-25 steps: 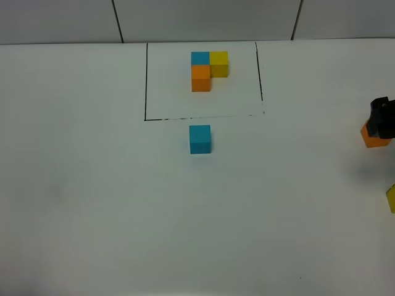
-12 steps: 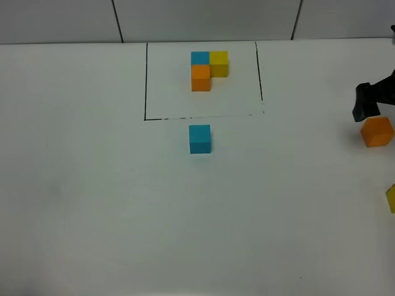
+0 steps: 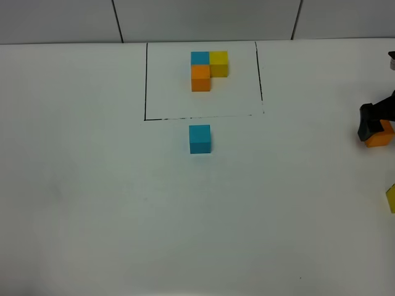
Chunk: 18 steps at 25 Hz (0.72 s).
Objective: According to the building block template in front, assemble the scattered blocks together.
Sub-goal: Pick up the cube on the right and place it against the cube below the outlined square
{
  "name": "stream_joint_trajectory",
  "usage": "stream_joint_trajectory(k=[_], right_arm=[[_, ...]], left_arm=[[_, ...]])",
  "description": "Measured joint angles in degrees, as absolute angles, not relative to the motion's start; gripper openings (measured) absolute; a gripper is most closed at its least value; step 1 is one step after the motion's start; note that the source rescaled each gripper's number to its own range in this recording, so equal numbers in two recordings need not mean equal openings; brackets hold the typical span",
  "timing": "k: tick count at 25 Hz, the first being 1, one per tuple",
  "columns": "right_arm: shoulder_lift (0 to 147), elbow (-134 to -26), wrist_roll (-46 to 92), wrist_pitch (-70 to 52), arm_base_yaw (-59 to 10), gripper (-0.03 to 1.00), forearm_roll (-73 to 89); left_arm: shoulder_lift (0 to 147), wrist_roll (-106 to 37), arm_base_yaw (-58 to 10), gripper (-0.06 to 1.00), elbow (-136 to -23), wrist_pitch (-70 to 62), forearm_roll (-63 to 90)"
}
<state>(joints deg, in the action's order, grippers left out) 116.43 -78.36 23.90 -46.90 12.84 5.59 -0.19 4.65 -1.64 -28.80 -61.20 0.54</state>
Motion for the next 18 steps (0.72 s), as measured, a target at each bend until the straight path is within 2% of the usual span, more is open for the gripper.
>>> stream_joint_trajectory(k=[9, 18], right_arm=[[117.58, -78.46, 25.15, -43.2, 14.3, 0.99, 6.17], [117.58, -78.46, 26.14, -42.62, 14.5, 0.91, 6.3]], left_arm=[[-0.14, 4.65, -1.64, 0.68, -28.73, -61.2, 0.7], [-0.14, 4.65, -1.64, 0.68, -28.73, -61.25, 0.91]])
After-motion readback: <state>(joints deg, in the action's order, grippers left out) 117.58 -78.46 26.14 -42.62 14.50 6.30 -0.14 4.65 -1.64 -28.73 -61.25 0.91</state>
